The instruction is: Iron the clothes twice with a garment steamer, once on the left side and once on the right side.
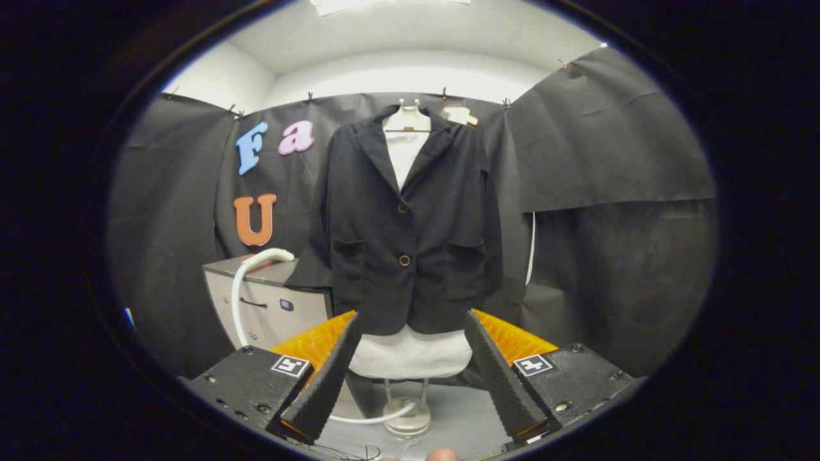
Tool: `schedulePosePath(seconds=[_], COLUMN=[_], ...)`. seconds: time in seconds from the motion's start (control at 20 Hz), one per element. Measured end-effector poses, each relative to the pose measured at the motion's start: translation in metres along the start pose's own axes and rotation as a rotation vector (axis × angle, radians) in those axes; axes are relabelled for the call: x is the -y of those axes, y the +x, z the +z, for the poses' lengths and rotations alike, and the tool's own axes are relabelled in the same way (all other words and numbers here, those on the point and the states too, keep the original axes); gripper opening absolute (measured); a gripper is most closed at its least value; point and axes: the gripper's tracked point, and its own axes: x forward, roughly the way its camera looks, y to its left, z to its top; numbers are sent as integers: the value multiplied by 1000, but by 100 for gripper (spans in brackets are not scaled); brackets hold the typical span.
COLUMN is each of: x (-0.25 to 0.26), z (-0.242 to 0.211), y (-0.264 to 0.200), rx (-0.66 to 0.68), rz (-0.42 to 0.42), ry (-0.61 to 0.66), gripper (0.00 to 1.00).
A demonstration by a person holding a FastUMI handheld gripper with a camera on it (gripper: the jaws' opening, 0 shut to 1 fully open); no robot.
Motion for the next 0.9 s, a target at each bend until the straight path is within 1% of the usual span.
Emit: schedulePosePath(seconds=[0.1,0.25,0.45,0.55,0.8,0.9], x=[-2,-17,-48,-72,-145,-180], z=[-5,-1,17,29,64,80], y=[4,10,15,16,29,41], rx=[-23,-13,33,63,103,106], rz=[-6,5,9,24,107,157], ry=[5,22,4,-2,16,24], gripper=[100,100,100,100,100,100])
